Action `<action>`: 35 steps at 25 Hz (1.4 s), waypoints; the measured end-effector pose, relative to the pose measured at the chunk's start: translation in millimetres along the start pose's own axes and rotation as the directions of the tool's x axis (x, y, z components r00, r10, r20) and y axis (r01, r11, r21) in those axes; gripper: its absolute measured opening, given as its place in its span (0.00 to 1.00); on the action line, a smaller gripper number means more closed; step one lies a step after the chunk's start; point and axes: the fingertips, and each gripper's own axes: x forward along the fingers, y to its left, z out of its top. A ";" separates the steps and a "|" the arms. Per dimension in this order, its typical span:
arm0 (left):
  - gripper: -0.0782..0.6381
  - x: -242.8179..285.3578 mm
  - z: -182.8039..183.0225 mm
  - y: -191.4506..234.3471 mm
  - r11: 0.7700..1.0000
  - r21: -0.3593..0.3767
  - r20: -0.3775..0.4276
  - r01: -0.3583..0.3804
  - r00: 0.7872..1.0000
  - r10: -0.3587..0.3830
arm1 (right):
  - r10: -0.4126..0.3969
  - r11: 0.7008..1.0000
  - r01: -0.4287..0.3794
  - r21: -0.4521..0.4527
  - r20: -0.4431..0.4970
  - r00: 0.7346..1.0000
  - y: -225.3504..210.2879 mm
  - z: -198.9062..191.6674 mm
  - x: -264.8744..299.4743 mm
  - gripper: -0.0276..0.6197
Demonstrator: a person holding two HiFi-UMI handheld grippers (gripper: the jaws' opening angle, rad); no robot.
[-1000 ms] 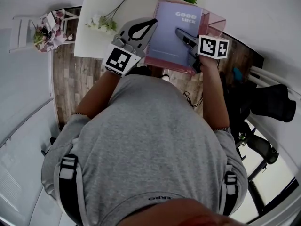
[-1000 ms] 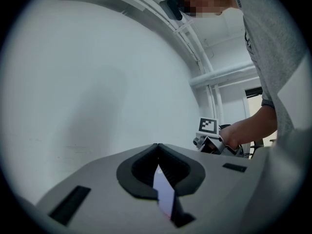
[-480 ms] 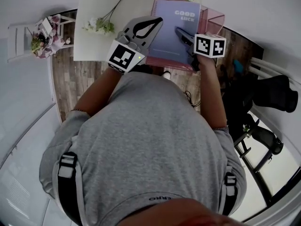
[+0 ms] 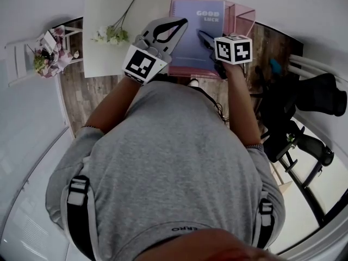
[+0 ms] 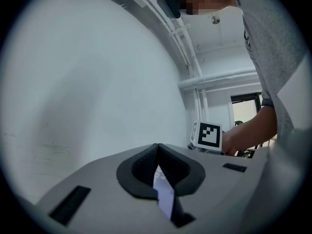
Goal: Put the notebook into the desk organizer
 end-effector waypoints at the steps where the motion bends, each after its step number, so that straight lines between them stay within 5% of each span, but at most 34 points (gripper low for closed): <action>1: 0.14 0.9 0.3 -0.1 1.000 -0.001 0.001 0.005 1.000 -0.005 | -0.021 1.000 0.021 -0.016 -0.002 1.000 -0.2 -0.6 0.2 0.24; 14: 0.14 9.2 -1.5 -2.1 0.999 -0.006 -0.001 0.039 0.999 -0.039 | -0.273 0.938 0.274 -0.212 0.038 0.961 -17.7 -0.4 4.8 0.40; 35: 0.14 19.2 -4.8 -9.3 0.999 -0.011 -0.008 0.050 0.999 -0.051 | -0.451 0.833 0.456 -0.314 0.093 0.888 -17.5 9.4 -7.1 0.60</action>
